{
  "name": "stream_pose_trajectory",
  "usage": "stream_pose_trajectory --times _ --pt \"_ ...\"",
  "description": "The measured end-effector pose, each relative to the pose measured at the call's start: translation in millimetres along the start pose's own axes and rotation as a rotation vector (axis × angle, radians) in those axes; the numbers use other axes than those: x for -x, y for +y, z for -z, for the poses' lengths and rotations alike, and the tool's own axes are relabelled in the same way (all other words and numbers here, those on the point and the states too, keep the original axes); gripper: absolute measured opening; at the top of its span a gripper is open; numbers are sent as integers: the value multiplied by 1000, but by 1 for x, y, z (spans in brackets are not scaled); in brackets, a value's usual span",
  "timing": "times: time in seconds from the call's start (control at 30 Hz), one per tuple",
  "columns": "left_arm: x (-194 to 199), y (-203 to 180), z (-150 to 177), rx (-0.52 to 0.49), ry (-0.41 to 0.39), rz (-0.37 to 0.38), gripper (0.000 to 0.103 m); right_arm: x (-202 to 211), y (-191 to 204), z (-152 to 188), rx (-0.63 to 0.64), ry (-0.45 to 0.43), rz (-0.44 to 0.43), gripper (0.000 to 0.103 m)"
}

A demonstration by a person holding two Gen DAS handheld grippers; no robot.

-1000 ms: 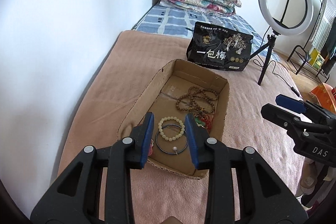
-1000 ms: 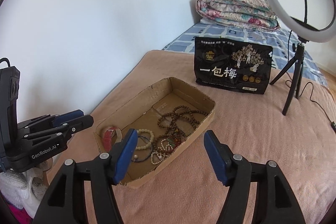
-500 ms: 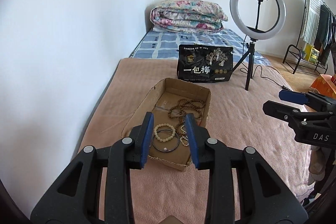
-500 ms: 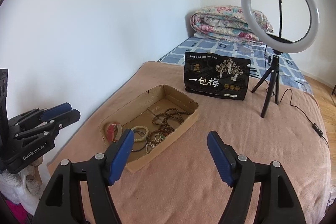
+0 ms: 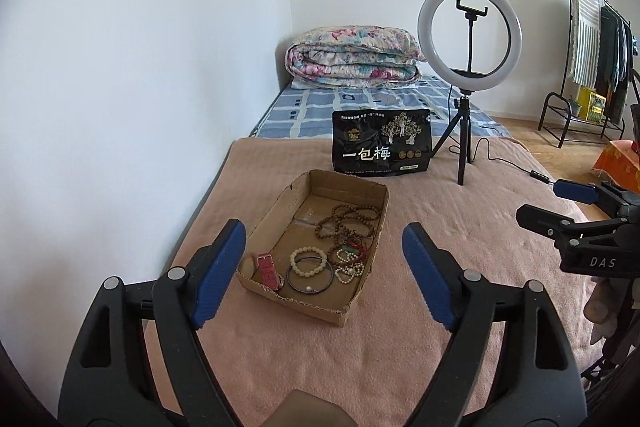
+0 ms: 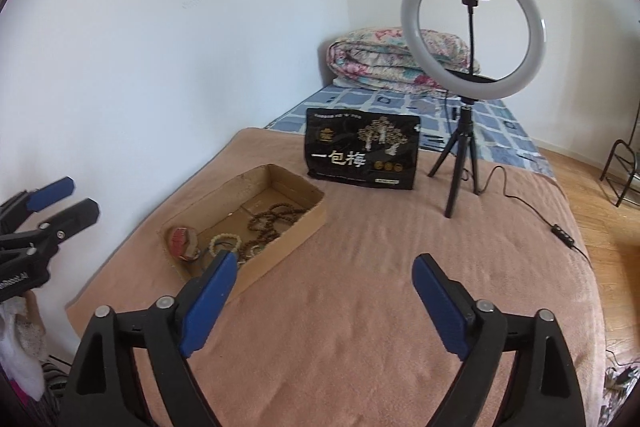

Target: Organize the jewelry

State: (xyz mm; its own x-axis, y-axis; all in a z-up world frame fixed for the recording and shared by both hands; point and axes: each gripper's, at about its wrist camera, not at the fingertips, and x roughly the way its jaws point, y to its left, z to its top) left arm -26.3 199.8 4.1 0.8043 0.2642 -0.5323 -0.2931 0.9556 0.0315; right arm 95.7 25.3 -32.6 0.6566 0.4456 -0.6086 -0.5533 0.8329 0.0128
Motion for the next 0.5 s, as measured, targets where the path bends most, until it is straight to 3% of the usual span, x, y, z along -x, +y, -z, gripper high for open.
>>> stream_pose_trajectory --times 0.03,0.1,0.27,0.33,0.5 --pt "1 -3 0 -2 -1 -2 87 0 0 1 5 -5 7 103" --pt "0 -6 -1 -3 1 -1 96 1 -1 2 20 -12 25 103" --pt "-1 -15 0 -27 -4 -32 98 1 -2 3 23 -20 44 103" --pt "-3 -15 1 -33 8 -50 103 1 -1 5 28 -23 52 103" --pt "-9 -9 5 9 42 -45 103 0 0 7 36 -21 67 103"
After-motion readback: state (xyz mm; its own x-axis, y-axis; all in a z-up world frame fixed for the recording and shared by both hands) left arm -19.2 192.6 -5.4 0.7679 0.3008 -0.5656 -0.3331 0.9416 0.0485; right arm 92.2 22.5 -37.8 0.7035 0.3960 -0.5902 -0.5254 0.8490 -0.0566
